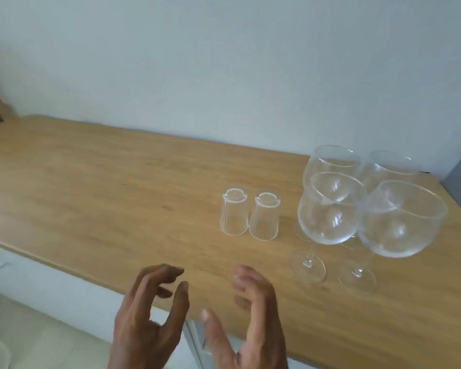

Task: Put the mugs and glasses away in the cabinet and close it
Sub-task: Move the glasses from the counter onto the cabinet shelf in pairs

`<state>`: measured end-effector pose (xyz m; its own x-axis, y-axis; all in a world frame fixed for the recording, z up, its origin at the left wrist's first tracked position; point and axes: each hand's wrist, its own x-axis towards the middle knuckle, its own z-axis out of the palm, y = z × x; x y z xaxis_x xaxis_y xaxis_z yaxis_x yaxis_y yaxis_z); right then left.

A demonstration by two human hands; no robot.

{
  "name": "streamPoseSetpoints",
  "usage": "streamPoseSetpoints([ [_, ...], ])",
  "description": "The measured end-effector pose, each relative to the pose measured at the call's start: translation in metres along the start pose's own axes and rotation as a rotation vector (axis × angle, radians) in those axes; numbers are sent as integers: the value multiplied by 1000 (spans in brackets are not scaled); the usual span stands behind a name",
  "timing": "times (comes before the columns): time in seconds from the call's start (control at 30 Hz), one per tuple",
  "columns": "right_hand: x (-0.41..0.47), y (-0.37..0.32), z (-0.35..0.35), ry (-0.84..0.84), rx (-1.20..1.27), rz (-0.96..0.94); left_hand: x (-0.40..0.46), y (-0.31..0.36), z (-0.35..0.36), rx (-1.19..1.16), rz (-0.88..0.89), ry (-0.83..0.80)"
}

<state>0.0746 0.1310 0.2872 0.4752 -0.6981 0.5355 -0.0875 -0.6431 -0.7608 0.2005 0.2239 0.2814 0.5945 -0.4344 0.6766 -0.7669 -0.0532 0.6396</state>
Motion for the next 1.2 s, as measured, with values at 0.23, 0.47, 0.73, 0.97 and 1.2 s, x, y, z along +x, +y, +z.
streamPoseSetpoints([
  [0.23,105,46,24,135,-279,97,103,-35,94,-42,15,-285],
  [0.47,119,84,39,137,-286,142,106,-69,132,-151,32,-396],
  [0.73,112,79,25,200,-289,-8,92,-61,122,-230,17,-298],
  [0.97,43,20,-10,130,-141,-88,41,-14,37,-287,-116,-214],
  [1.2,-65,-9,-56,15,-41,-69,-74,36,-33,-241,-194,-218],
])
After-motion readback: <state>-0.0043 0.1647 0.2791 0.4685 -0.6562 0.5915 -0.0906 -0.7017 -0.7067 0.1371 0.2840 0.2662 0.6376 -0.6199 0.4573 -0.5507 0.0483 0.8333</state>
